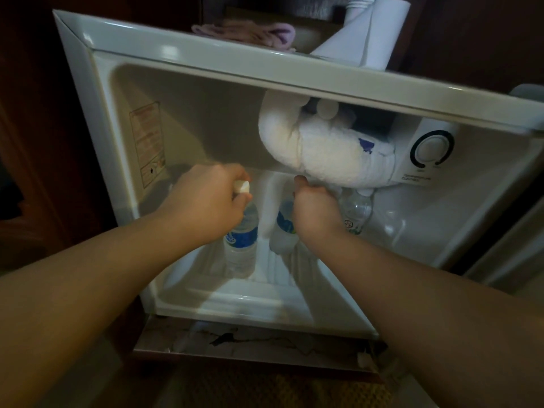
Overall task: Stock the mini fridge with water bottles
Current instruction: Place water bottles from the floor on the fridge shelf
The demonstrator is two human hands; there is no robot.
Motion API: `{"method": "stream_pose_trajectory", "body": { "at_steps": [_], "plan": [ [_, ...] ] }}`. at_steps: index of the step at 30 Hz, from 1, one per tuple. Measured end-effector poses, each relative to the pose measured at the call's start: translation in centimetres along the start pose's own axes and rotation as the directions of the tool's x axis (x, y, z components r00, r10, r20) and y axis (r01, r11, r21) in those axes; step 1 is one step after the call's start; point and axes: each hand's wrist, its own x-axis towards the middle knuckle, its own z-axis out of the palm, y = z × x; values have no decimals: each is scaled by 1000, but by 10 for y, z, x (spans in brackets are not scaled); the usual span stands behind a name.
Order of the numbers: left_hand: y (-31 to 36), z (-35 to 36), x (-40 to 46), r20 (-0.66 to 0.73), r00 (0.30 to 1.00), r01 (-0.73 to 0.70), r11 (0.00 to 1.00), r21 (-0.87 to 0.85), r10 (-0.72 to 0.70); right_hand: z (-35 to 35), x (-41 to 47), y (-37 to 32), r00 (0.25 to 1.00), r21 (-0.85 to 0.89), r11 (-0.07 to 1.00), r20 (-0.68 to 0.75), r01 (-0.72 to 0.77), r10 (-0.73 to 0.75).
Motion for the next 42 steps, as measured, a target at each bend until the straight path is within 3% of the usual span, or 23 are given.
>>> {"method": "stream_pose_trajectory", "body": {
  "at_steps": [4,12,16,18,22,26,31,42],
  "plan": [
    [3,3,2,2,1000,0,1000,1,0,-8,-4,3,999,-60,998,29,-12,14],
    [5,10,5,16,1000,16,1000,22,-16,4,2,8,1000,-18,1000,8,-25,25],
    [4,15,10,18,1000,24,999,29,-24,17,-13,5,995,175,981,-39,-81,89],
    [3,20,13,4,1000,25,999,21,-25,21,-29,1,986,264,959,-103,-102,133],
    [3,31,19,-23,999,35,999,15,-35,46,-72,-1,931,294,947,-365,128,-12],
    [7,43,27,-7,998,56,998,36,-56,102,-118,1,969,361,906,-189,219,-159],
    [14,55,39,32,998,61,997,53,-62,141,-135,2,937,180,964,255,196,-238],
    [16,90,59,64,995,75,996,41,-78,143,-137,-2,948,179,961,204,210,-245]
  ]
}}
